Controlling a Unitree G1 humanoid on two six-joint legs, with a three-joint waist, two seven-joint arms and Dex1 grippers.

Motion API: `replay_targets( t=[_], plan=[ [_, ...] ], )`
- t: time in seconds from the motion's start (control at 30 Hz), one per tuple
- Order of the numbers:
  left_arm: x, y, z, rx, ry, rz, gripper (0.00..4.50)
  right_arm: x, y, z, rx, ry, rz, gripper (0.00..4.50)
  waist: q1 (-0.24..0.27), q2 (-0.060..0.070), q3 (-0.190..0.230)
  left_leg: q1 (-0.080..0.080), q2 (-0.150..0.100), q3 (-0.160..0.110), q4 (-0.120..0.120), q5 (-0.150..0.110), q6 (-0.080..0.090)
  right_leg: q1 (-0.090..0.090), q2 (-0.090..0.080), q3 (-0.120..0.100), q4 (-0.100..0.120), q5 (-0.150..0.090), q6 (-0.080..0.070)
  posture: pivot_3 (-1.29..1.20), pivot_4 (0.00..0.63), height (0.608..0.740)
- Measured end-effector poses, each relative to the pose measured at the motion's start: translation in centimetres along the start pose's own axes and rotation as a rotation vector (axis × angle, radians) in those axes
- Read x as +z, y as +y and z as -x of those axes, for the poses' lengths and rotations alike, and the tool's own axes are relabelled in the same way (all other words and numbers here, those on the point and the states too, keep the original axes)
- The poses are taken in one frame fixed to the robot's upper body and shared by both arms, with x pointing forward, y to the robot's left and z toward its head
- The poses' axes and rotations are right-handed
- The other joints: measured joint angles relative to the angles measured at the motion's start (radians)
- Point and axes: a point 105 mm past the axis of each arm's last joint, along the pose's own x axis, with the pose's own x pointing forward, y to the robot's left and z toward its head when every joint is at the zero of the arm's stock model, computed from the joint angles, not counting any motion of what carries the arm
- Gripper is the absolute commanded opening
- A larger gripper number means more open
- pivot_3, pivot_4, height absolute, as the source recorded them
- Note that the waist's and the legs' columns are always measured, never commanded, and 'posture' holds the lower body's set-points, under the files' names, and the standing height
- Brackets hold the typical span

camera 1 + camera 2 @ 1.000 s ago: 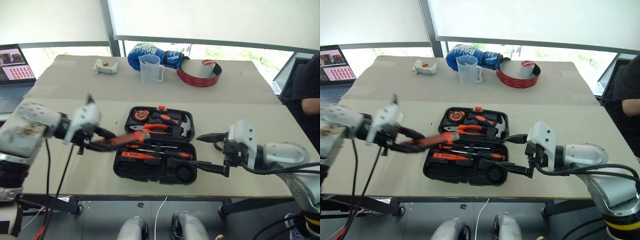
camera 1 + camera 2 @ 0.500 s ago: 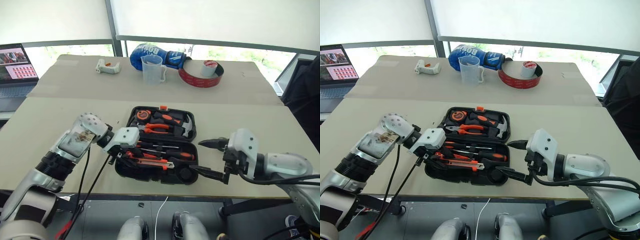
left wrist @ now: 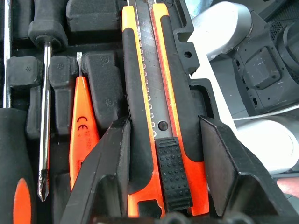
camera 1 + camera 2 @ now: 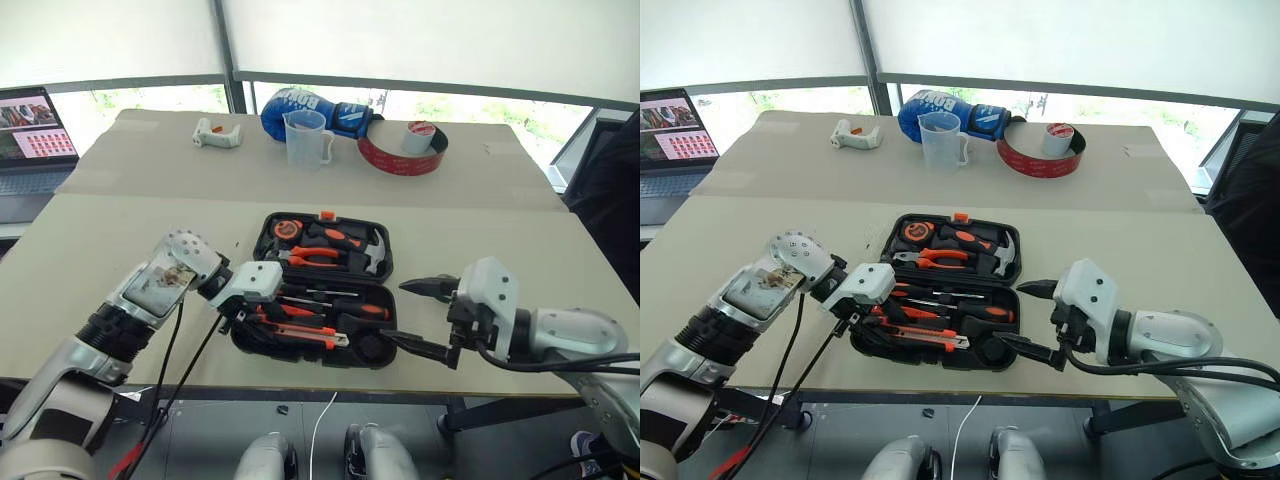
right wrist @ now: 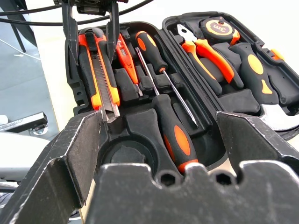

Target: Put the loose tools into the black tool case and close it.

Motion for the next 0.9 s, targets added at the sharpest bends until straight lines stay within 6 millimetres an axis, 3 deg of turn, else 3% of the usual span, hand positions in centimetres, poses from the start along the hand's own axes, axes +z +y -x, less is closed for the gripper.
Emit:
replay_targets(
  t=[0.07,0.23,0.37,0.67,0.9],
  plan=[
    [0.0,-0.2,0.3,-0.002,-0.006,0.011,4.47,-0.1,0.0,-0.1,0.003,0.003,-0.002,4.50,-0.002,0.000,0.000,0.000,0.000,0.000,0.000,0.000,0.000,0.000,0.000,0.000,0.000,0.000,0.000,0.00,0.150,0.714],
    [0.1,0.2,1.0,0.031,-0.029,0.023,4.47,-0.4,0.1,-0.3,0.013,0.010,-0.006,4.50,-0.002,0.000,0.000,0.000,0.000,0.000,0.001,0.000,0.000,0.000,0.000,0.000,0.000,0.000,0.000,0.00,0.150,0.714],
    [0.0,0.8,2.0,0.076,-0.051,0.035,3.37,-0.4,0.1,-0.3,0.019,0.007,-0.005,4.50,-0.002,0.000,0.000,0.000,0.000,0.000,0.001,0.000,0.000,0.001,0.000,0.000,0.000,0.000,0.000,0.00,0.150,0.714],
    [0.8,1.2,1.4,0.066,-0.080,-0.016,0.05,-0.3,0.1,-0.4,0.027,0.004,-0.001,4.50,0.000,0.000,0.000,0.000,0.000,0.000,0.001,0.000,0.000,0.001,0.000,0.000,0.000,0.000,0.000,0.00,0.150,0.714],
    [0.4,1.4,0.5,0.063,-0.016,-0.072,0.05,-0.2,0.2,-0.4,0.029,0.000,0.002,4.50,-0.001,0.000,0.000,0.001,0.000,0.000,0.001,0.000,0.000,0.001,0.001,0.000,0.001,0.000,0.000,0.00,0.150,0.714]
  ],
)
